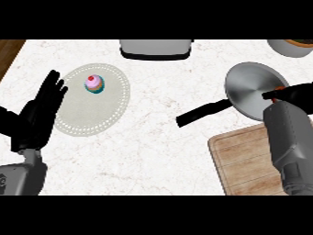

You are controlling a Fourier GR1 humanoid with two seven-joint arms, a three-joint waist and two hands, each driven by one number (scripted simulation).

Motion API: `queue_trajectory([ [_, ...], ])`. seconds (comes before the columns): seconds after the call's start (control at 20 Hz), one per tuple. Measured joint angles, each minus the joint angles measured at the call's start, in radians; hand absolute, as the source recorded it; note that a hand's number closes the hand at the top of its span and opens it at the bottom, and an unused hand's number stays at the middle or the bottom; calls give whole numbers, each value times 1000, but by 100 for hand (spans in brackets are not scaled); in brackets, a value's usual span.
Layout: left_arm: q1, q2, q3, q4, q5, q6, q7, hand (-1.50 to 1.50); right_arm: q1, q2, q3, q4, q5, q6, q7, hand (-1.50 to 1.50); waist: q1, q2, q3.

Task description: Pick the tomato from the cutting board and place it in the pan

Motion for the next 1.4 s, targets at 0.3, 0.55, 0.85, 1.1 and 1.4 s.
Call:
queue_trajectory([
  [0.3, 20, 8, 11, -14, 5, -3, 14, 0, 24, 64, 13, -122, -74, -193, -77, -150, -18, -11, -1],
  [0.55, 29, 1, 9, -9, -1, 2, 6, 0, 77, 111, 77, -240, -222, -323, -140, -150, -33, -21, -2],
  [0.85, 37, 6, 16, -5, 1, -1, 11, 0, 202, 127, 300, -379, -434, -413, -175, -150, -39, -34, -1],
  [1.1, 29, 5, 17, 3, -5, 4, 11, 0, 386, 130, 551, -539, -562, -461, -158, -150, -44, -34, -2],
  [1.4, 42, 10, 25, -7, 2, -2, 12, 0, 650, 132, 788, -784, -532, -493, -47, -150, -48, -27, -4],
])
